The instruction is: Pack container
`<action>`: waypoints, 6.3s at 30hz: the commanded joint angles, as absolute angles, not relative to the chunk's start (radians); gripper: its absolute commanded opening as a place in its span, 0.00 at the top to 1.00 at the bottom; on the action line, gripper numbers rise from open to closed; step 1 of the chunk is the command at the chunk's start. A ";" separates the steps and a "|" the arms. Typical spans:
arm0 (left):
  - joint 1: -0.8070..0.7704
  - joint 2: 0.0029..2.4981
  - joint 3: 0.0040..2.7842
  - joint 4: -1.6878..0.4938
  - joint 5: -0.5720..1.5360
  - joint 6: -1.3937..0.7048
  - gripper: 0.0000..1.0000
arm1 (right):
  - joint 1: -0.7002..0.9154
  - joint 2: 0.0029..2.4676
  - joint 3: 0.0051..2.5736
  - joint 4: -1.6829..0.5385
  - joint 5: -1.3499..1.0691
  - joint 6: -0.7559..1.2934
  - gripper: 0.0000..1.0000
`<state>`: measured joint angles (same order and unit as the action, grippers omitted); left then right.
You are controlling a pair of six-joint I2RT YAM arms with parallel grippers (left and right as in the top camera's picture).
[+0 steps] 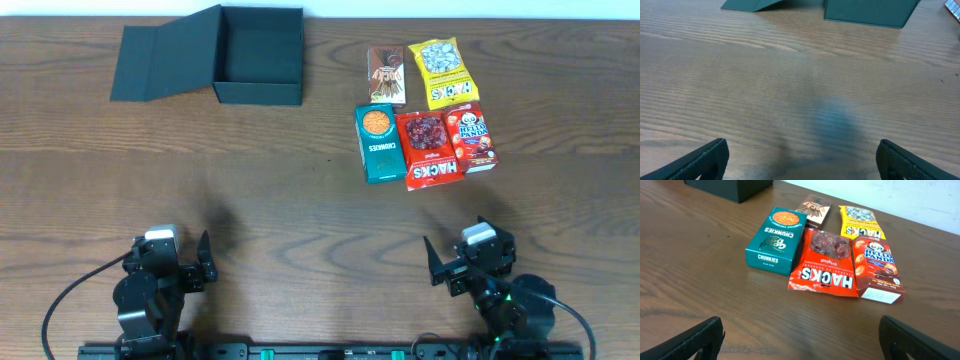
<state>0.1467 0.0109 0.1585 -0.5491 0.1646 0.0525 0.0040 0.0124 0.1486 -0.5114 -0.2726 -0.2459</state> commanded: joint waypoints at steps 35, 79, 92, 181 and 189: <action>0.147 0.004 0.148 -0.545 0.157 0.056 0.05 | 0.012 0.005 0.142 -0.513 -0.269 -0.236 0.01; 0.143 1.211 0.811 -0.115 0.432 -0.538 0.05 | 0.012 0.005 0.142 -0.513 -0.269 -0.236 0.01; 0.051 1.909 1.586 -0.434 0.464 -0.910 0.04 | 0.012 0.005 0.142 -0.513 -0.269 -0.236 0.01; -0.208 2.253 1.895 -1.167 0.135 -0.110 0.20 | 0.012 0.005 0.142 -0.513 -0.269 -0.236 0.01; -0.208 2.251 2.100 -1.227 0.234 -0.112 0.05 | 0.012 0.005 0.142 -0.513 -0.269 -0.236 0.01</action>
